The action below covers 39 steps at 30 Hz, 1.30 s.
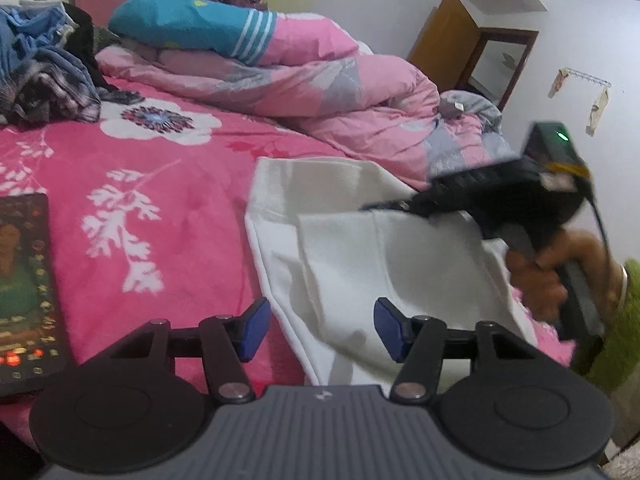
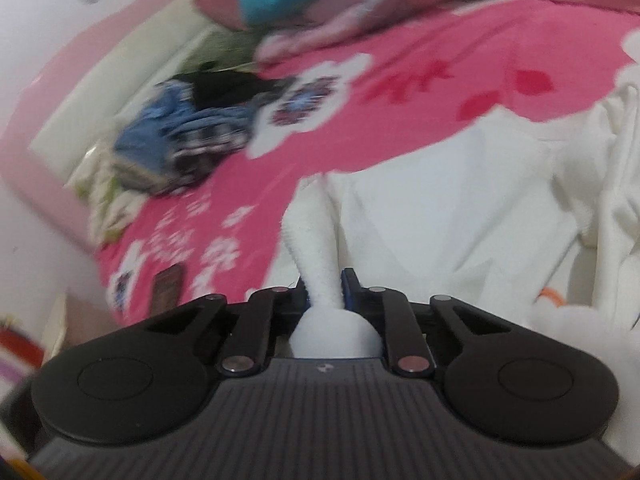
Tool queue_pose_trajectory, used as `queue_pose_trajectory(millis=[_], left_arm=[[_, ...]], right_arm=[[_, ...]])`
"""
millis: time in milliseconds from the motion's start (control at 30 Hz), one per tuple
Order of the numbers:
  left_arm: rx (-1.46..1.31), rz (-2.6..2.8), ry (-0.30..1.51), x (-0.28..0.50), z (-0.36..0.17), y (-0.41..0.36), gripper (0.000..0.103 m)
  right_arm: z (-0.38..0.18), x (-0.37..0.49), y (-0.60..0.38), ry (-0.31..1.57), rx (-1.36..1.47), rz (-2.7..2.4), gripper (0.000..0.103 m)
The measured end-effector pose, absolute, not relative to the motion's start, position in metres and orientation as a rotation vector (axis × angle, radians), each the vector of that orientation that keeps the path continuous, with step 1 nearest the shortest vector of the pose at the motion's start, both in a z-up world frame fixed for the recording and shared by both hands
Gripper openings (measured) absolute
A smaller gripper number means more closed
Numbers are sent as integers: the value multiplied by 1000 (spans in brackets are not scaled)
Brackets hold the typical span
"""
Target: Fold clothes
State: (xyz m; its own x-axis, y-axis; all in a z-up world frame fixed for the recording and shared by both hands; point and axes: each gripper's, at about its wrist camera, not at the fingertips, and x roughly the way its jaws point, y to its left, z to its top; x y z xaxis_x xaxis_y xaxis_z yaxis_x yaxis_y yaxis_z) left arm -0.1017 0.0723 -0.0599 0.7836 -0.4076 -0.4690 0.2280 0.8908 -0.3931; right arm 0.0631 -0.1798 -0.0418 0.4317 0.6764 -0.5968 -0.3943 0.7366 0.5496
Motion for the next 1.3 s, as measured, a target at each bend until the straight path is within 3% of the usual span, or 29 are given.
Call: queue_pose_trajectory(millis=[500, 600, 767, 1033, 1300], left_arm=[[-348, -250, 462, -120, -15, 103, 58], [-351, -293, 456, -119, -7, 96, 64], [-356, -393, 479, -115, -5, 78, 80], [-226, -478, 577, -92, -16, 35, 83], [-103, -473, 710, -86, -42, 2, 80]], right_arm=[[-33, -61, -183, 843, 212, 933, 11], [-39, -78, -178, 798, 170, 919, 12], [-54, -94, -158, 713, 105, 852, 20], [-42, -143, -162, 565, 38, 839, 53], [-22, -139, -246, 513, 260, 545, 57]])
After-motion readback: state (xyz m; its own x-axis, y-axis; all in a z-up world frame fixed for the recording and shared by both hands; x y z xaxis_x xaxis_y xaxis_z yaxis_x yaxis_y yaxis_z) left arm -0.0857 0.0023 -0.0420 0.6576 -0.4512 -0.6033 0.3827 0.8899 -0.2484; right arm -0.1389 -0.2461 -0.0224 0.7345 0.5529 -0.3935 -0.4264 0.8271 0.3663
